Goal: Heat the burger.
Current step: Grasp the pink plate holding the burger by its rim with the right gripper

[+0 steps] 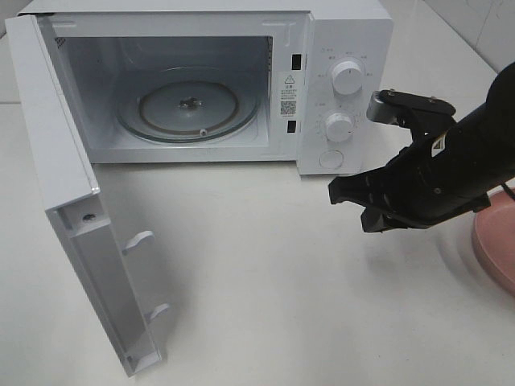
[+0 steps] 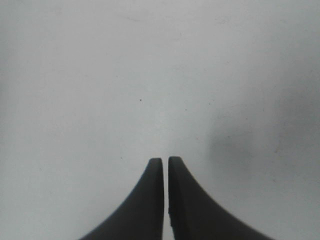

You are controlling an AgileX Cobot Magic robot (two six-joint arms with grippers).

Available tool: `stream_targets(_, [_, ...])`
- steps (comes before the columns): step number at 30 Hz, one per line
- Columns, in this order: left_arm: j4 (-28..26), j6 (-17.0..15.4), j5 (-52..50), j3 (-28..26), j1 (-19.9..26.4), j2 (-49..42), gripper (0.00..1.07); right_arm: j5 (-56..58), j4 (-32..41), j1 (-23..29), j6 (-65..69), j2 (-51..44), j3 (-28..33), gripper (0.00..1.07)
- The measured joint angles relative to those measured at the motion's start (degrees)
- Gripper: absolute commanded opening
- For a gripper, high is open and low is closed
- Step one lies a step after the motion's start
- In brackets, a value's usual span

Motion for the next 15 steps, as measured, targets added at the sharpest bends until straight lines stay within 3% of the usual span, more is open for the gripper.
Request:
stream_targets(7, [0.0,0.0,0.0,0.0,0.0,0.0,0.96,9.7,-7.8,0.0,-1.3,-0.9,-2.8,0.15])
stream_targets(9, [0.0,0.0,0.0,0.0,0.0,0.0,0.96,12.7,-10.8,0.0,-1.3,-1.2,-3.6,0.28])
stream_targets(10, [0.0,0.0,0.0,0.0,0.0,0.0,0.96,12.7,-10.8,0.0,-1.3,-1.2,-3.6,0.28])
stream_targets(12, [0.0,0.0,0.0,0.0,0.0,0.0,0.96,14.6,-13.4,0.0,-1.3,-1.4,-3.8,0.52])
stream_targets(13, [0.0,0.0,0.0,0.0,0.0,0.0,0.96,14.6,-13.4,0.0,-1.3,-1.4,-3.8,0.52])
stream_targets(14, [0.0,0.0,0.0,0.0,0.0,0.0,0.96,15.6,-14.9,0.0,-1.3,-1.5,-3.8,0.69])
stream_targets(15, [0.0,0.0,0.0,0.0,0.0,0.0,0.96,15.9,-15.7,0.0,-1.3,-1.6,-3.8,0.77])
